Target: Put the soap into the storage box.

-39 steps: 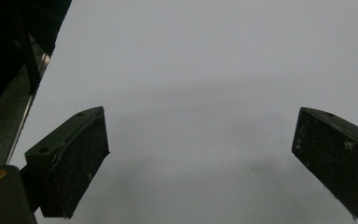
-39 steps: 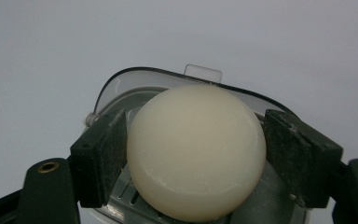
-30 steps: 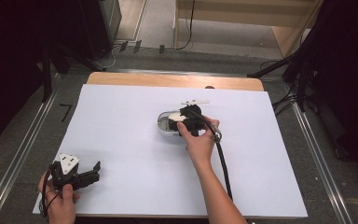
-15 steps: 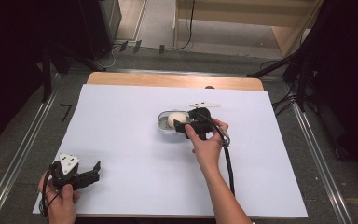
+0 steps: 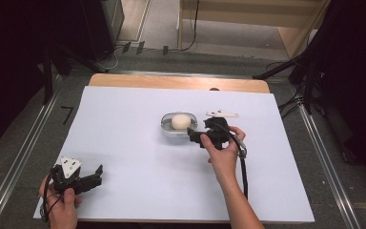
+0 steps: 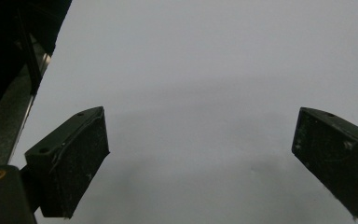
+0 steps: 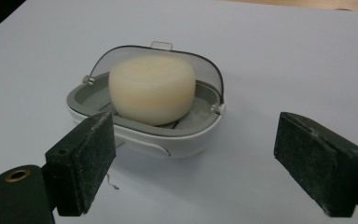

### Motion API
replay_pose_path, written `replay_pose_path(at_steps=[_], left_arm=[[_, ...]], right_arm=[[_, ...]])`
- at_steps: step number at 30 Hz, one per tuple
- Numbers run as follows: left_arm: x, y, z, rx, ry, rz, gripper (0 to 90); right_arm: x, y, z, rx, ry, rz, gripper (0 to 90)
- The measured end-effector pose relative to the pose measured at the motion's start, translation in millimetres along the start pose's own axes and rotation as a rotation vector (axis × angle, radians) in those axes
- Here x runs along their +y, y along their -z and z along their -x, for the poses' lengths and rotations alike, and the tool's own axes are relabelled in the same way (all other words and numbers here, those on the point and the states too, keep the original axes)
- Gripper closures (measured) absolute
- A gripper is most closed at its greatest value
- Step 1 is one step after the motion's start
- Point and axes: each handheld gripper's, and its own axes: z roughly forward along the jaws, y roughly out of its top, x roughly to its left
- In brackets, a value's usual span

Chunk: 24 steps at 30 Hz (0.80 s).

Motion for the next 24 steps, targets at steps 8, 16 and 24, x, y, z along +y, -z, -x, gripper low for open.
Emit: replay_pose_path(at_steps=[8,16,24], left_arm=[[0.0,0.3,0.2,0.002,-0.001,0.0,4.4],[-0.1,0.5,0.6,0.005,-0.002,-0.001,4.4],[0.0,0.3,0.6,0.004,-0.003,-0.002,4.4]], right_arm=[[-15.5,12.4,19.0,-0.01,-0.018,0.007,13.8],[-32.4,23.6,36.9,-0.027,-0.037,0.015,13.8],[-46.4,33.2,52.5,-0.046,-0.057,0.012,13.8]])
